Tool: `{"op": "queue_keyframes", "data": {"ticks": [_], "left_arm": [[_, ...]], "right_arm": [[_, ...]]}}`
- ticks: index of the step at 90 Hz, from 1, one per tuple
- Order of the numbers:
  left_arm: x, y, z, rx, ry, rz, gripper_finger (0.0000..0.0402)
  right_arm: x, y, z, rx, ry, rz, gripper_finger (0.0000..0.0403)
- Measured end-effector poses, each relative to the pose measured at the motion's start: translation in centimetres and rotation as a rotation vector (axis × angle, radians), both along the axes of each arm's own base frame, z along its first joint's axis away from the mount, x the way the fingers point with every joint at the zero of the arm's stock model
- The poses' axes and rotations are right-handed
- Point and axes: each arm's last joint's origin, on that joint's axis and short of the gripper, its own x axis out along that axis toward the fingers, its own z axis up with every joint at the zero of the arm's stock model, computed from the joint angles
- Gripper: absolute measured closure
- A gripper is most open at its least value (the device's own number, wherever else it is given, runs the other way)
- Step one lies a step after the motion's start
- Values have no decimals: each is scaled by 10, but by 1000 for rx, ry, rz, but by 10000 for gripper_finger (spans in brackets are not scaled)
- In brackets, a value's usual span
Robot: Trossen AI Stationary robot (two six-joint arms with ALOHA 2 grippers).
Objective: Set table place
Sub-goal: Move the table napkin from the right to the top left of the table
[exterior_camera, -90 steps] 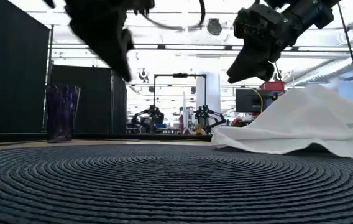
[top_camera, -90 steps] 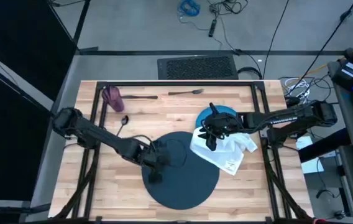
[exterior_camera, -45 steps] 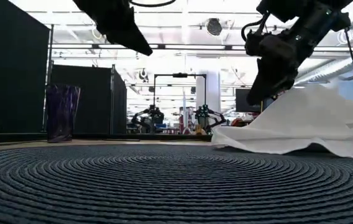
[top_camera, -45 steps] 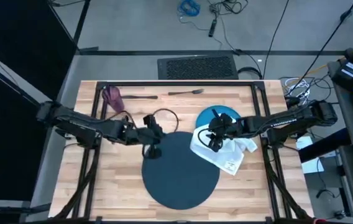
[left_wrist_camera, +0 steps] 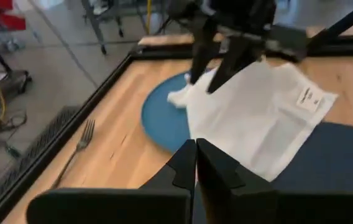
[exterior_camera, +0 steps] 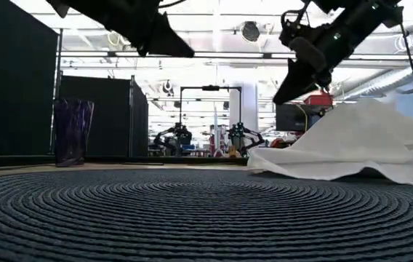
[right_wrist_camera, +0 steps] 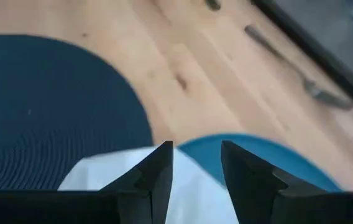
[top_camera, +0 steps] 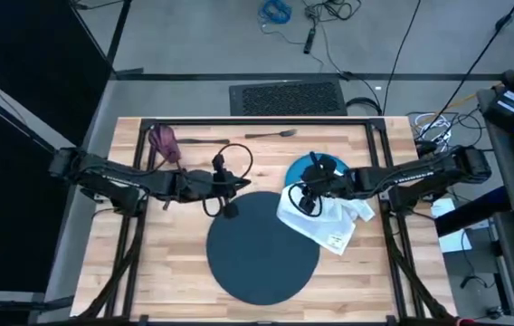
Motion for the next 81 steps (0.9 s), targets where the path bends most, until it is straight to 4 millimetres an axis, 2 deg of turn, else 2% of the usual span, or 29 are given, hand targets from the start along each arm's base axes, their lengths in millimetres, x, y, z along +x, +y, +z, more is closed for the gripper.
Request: {"op": "queue_keyframes", "data": {"ticks": [15, 31, 46, 55, 66, 81], "left_arm": [[-2, 0, -1, 54, 41, -23, 402], [-23, 2, 9, 69, 75, 10, 402], [-60, 4, 27, 59, -89, 21, 402], [-79, 6, 28, 64, -193, 22, 402], [-95, 8, 22, 90, -283, 6, 402], [-100, 8, 24, 139, -402, -56, 402]], "right_arm": [[-12, -2, 14, -33, 122, -58, 281], [-39, 2, 27, -31, 198, -104, 288], [-68, 21, 57, -178, 23, -93, 293], [-88, 34, 71, -222, -121, -38, 293], [-110, 44, 64, -261, -253, 36, 293], [-122, 47, 35, -250, -376, 108, 293]]}}
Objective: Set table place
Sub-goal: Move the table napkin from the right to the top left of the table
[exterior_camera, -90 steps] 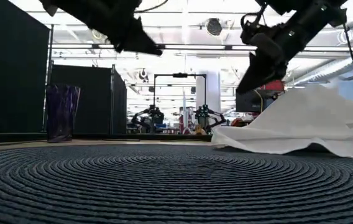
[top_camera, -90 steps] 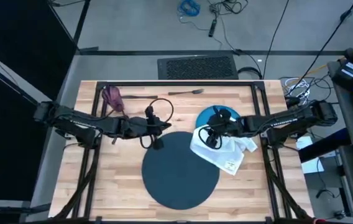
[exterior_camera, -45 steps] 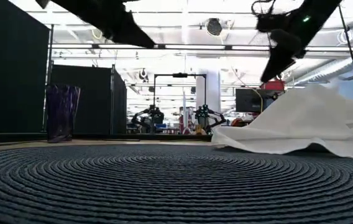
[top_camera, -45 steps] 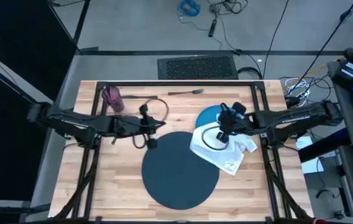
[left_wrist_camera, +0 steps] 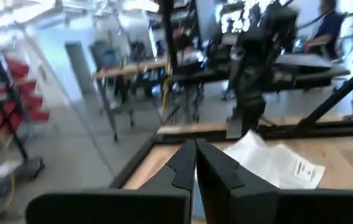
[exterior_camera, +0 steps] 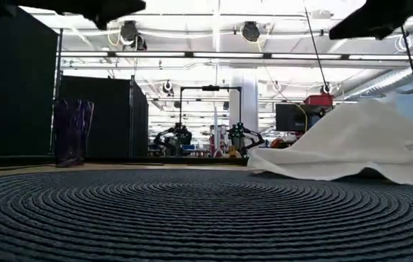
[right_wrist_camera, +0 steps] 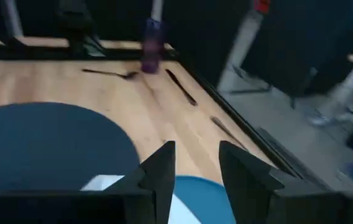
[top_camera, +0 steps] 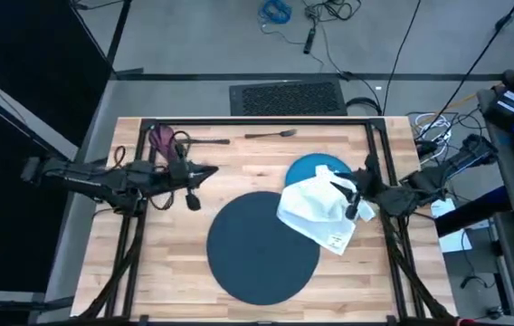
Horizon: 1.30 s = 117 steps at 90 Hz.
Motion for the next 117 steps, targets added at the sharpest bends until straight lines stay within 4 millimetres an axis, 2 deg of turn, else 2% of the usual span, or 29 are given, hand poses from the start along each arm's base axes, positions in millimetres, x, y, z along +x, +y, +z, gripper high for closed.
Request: {"op": "queue_keyframes", "data": {"ticks": [6, 20, 26, 40, 61, 77, 91, 103, 109, 117], "left_arm": [[0, 4, 0, -1, -4, 51, 402], [-4, 17, -7, -72, 38, 421, 402], [-5, 18, -11, -103, 60, 487, 402], [-3, 18, -15, -44, 131, 415, 402], [4, 23, -21, -48, 164, 305, 402], [8, 26, -26, -63, 188, 322, 402], [8, 27, -26, -69, 187, 326, 402], [8, 27, -27, -68, 198, 326, 402], [8, 27, -29, -65, 221, 326, 402], [7, 27, -30, -64, 234, 327, 402]], "right_arm": [[-1, 0, -5, 20, -55, 11, 293], [1, 1, -3, 48, -124, 30, 293], [2, 2, 0, 69, -156, 29, 293], [4, 1, -1, 38, -137, 36, 293], [14, -4, -5, 103, -121, 57, 285], [24, -10, -15, 49, -40, -9, 234], [29, -16, -19, 81, -35, -67, 181], [30, -17, -7, 134, -71, -86, 160], [30, -17, 2, 162, -101, -95, 159], [32, -19, 3, 172, -98, -120, 165]]}}
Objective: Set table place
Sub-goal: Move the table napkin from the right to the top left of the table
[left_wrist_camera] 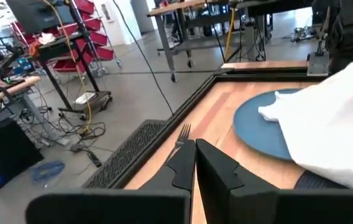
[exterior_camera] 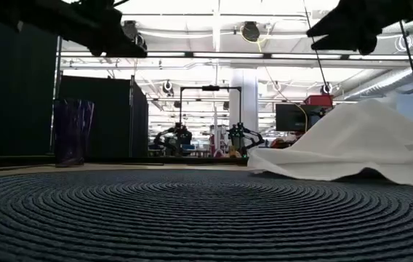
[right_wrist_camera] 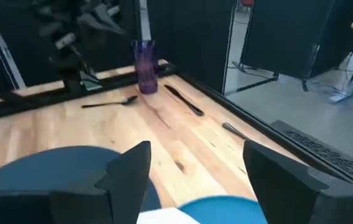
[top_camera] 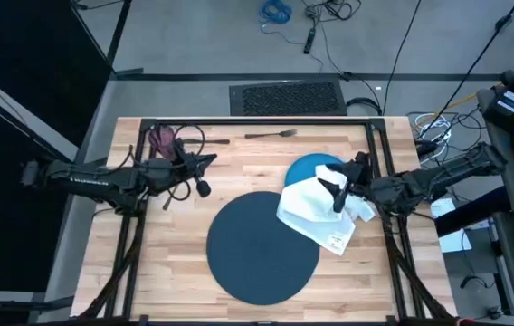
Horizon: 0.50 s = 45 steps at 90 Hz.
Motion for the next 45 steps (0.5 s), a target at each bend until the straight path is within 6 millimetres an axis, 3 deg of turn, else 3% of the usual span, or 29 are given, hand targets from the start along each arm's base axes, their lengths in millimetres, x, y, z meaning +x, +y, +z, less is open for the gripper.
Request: {"op": "queue_keyframes", "data": {"ticks": [25, 45], "left_arm": [[0, 0, 0, -1, 0, 0, 402], [0, 0, 0, 0, 1, 0, 402]], "right_arm": [[-2, -17, -22, 117, 149, -130, 187], [2, -14, -10, 206, 95, -56, 180]]}}
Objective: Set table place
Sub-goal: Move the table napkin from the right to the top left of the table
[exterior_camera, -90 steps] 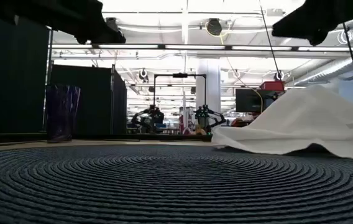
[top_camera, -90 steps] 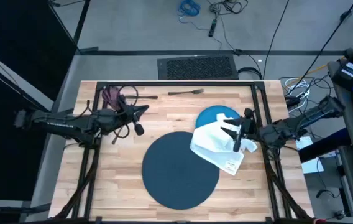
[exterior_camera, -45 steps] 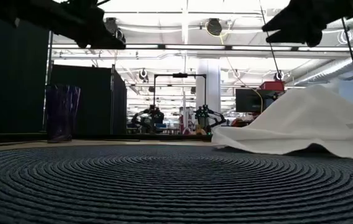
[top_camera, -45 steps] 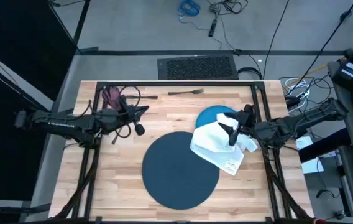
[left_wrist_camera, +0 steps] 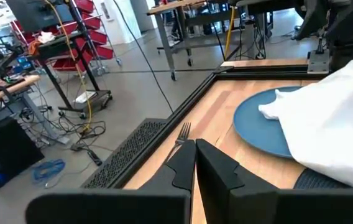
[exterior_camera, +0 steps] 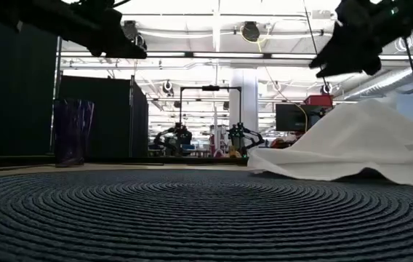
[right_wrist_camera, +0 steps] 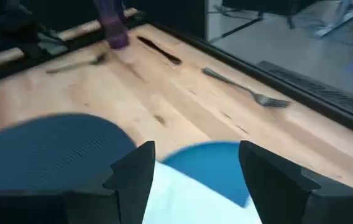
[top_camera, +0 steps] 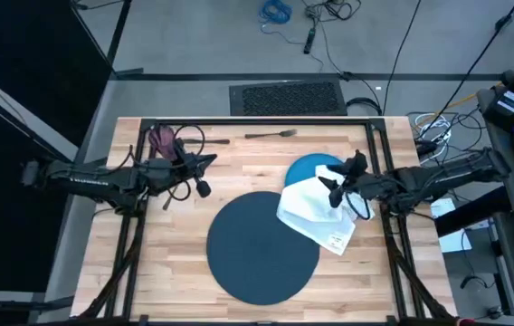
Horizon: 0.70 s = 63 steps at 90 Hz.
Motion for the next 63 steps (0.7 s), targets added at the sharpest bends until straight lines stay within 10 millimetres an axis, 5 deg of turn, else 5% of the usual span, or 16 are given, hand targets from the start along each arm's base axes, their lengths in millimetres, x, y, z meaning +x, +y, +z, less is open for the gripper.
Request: {"op": "queue_keyframes", "data": {"ticks": [32, 63], "left_arm": [[0, 0, 0, 0, 1, 0, 402], [0, 0, 0, 0, 0, 0, 402]], "right_arm": [[-2, 19, 4, 362, 12, 245, 179], [-14, 41, -6, 699, 116, 236, 179]]}}
